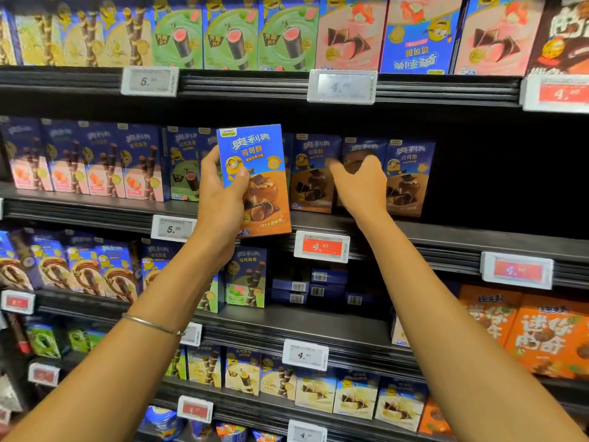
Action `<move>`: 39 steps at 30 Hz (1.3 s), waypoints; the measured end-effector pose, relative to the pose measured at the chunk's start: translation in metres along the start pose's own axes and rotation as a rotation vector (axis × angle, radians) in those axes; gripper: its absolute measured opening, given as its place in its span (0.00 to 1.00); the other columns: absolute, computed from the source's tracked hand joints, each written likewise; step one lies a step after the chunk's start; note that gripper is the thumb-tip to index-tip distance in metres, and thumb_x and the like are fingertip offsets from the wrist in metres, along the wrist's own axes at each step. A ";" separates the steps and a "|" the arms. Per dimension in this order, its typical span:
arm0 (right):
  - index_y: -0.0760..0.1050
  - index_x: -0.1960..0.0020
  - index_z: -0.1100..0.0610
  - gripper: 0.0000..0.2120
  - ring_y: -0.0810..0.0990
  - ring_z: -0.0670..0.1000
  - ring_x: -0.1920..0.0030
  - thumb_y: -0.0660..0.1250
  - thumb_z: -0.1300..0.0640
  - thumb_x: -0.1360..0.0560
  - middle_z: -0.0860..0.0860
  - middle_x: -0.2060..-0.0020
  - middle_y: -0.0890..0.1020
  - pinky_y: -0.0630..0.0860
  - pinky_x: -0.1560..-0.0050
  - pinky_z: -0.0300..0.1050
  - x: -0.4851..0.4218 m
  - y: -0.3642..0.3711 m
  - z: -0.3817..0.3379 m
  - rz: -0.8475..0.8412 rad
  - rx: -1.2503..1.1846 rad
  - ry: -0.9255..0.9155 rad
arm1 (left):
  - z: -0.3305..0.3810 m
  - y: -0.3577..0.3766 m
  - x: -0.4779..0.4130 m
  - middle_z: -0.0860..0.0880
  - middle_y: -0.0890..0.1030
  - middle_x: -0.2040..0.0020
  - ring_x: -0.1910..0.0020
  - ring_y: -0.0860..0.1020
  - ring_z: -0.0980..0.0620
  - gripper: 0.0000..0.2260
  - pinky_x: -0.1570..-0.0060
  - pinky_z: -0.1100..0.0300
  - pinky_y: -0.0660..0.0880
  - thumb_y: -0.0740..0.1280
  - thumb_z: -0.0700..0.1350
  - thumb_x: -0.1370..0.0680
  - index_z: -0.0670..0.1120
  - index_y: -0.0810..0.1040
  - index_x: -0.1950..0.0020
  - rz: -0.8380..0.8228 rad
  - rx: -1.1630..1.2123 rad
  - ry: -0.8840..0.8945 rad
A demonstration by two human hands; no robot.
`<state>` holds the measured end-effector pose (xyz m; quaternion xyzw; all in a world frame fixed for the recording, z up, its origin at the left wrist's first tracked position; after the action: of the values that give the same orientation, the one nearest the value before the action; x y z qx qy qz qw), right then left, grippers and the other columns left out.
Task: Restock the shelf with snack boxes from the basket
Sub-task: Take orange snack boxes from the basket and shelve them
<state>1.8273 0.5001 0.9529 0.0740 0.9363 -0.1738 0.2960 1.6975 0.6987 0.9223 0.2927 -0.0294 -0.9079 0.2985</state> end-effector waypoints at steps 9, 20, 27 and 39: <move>0.73 0.35 0.55 0.19 0.86 0.45 0.52 0.73 0.53 0.23 0.50 0.48 0.85 0.80 0.61 0.35 0.026 -0.029 -0.016 -0.356 -0.298 -0.081 | 0.002 0.084 -0.006 0.48 0.82 0.35 0.44 0.84 0.58 0.19 0.47 0.60 0.82 0.65 0.39 0.14 0.46 0.68 0.23 -0.126 -0.020 0.092; 0.76 0.56 0.61 0.09 0.77 0.57 0.58 0.72 0.56 0.26 0.56 0.59 0.79 0.73 0.62 0.47 -0.031 -0.066 0.039 0.018 0.181 0.106 | 0.023 0.115 -0.056 0.35 0.79 0.33 0.36 0.77 0.31 0.26 0.40 0.40 0.74 0.70 0.52 0.21 0.47 0.74 0.23 -0.259 -1.222 0.526; 0.75 0.55 0.61 0.05 0.78 0.59 0.55 0.67 0.59 0.25 0.59 0.52 0.81 0.73 0.58 0.46 -0.037 -0.047 0.051 -0.008 0.317 0.150 | 0.020 0.126 -0.075 0.46 0.63 0.16 0.18 0.62 0.41 0.34 0.20 0.44 0.56 0.69 0.57 0.19 0.52 0.62 0.15 -0.429 -1.445 0.628; 0.70 0.35 0.58 0.17 0.80 0.61 0.47 0.65 0.61 0.24 0.58 0.49 0.78 0.81 0.48 0.55 -0.035 -0.034 0.048 0.037 0.374 0.111 | 0.009 0.130 -0.072 0.46 0.60 0.15 0.17 0.58 0.40 0.37 0.18 0.44 0.54 0.68 0.53 0.20 0.53 0.57 0.14 -0.388 -1.457 0.599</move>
<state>1.8728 0.4493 0.9463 0.1543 0.9011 -0.3349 0.2282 1.8080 0.6317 0.9963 0.2553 0.7016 -0.6179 0.2465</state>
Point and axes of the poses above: each hand's wrist, its own x-axis away from the middle knuckle, its own y-axis out of the palm, z = x × y, the point moved 4 cm from there along -x, towards the middle knuckle
